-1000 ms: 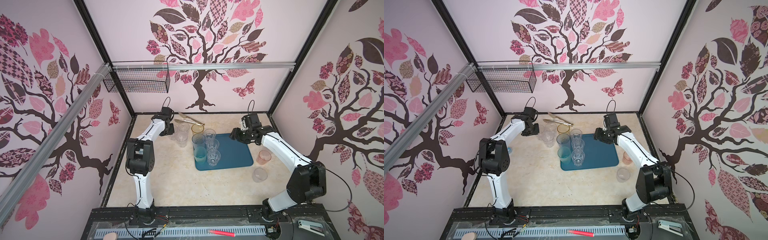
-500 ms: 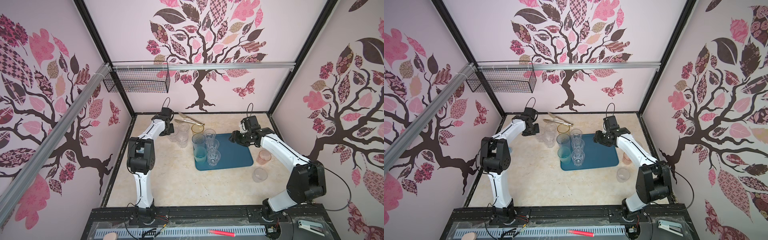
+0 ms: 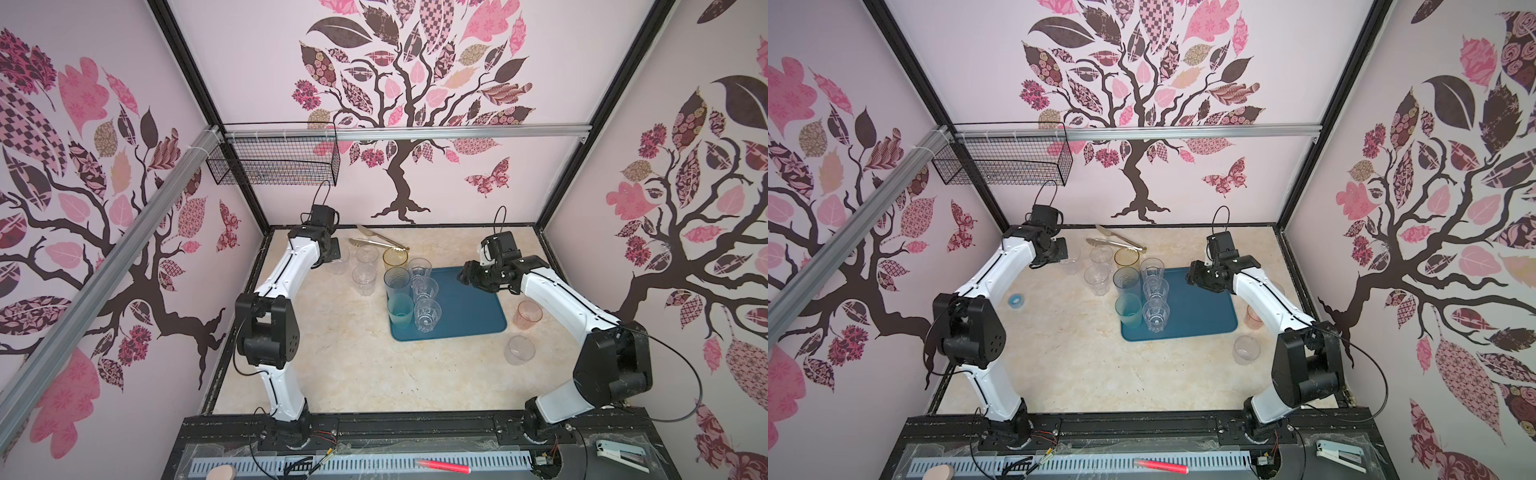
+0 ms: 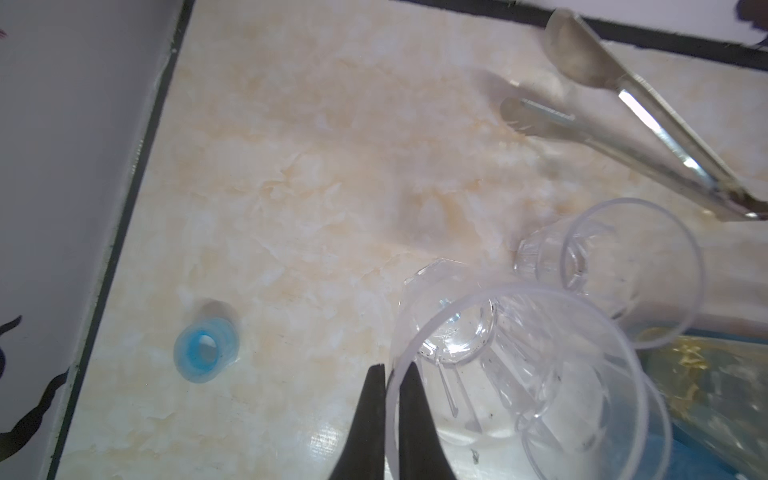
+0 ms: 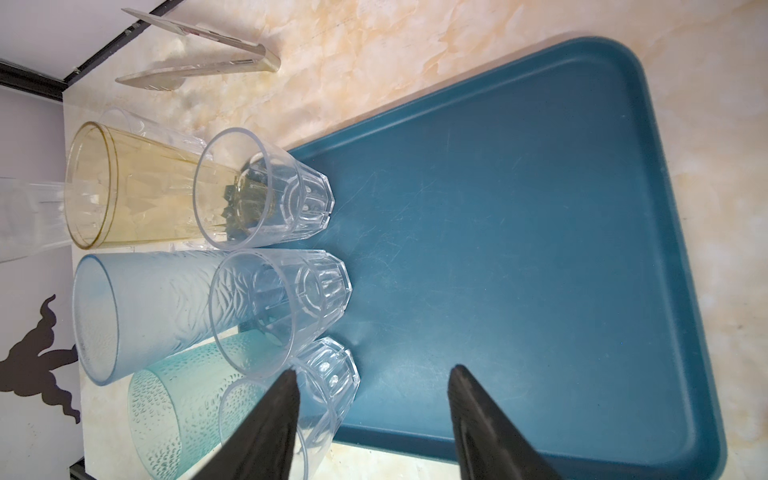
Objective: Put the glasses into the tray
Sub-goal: 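Lift the clear glass with the left gripper and carry it over the tray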
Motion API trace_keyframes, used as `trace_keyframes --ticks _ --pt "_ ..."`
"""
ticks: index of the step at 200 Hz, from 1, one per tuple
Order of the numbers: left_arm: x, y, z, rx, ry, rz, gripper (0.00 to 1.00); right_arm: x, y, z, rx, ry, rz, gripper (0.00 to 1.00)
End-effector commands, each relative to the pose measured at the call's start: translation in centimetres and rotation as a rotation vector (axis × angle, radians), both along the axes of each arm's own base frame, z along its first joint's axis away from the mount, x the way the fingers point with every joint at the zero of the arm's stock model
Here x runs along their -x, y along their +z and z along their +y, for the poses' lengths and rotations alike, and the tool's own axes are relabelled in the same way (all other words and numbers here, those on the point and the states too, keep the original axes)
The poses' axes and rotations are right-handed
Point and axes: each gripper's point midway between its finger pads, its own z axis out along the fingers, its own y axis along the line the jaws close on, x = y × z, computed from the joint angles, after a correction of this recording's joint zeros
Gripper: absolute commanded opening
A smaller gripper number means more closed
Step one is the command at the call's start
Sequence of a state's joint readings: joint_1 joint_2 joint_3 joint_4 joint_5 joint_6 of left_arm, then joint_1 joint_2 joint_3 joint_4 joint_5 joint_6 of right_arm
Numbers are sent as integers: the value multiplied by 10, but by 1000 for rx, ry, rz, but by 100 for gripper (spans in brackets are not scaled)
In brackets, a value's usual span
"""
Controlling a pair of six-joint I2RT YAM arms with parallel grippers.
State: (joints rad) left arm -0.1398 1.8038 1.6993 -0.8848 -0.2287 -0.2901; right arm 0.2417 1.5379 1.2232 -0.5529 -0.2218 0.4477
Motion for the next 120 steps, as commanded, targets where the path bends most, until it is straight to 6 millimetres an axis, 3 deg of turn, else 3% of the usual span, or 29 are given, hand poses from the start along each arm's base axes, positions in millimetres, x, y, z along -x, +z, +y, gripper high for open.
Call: trace_keyframes --ticks 1,12,28,33,36,51,87,103,120 --pt "22 65 5 -4 9 -125 0 -2 20 2 -20 1 -42 61" --pt "27 93 -3 -1 -10 -172 0 -4 25 1 -18 -4 -55 61" --pt "30 125 -32 10 -85 -218 0 -8 33 -3 -21 -19 -74 61" --pt "30 129 -48 24 -123 -221 0 -9 35 -5 -22 -30 -81 61" --pt "30 142 -58 42 -144 -247 0 -10 35 -7 -23 -37 -81 61" --pt "30 154 -113 120 -260 -269 0 -13 39 -17 -53 -81 -89 61" --pt "31 130 -247 264 -518 -212 0 -12 37 -55 -94 -218 -95 60" --pt "29 118 -284 271 -577 -199 0 -7 34 -70 -71 -274 -92 60" --pt "22 104 -307 307 -607 -179 0 -4 34 -80 -55 -311 -105 61"
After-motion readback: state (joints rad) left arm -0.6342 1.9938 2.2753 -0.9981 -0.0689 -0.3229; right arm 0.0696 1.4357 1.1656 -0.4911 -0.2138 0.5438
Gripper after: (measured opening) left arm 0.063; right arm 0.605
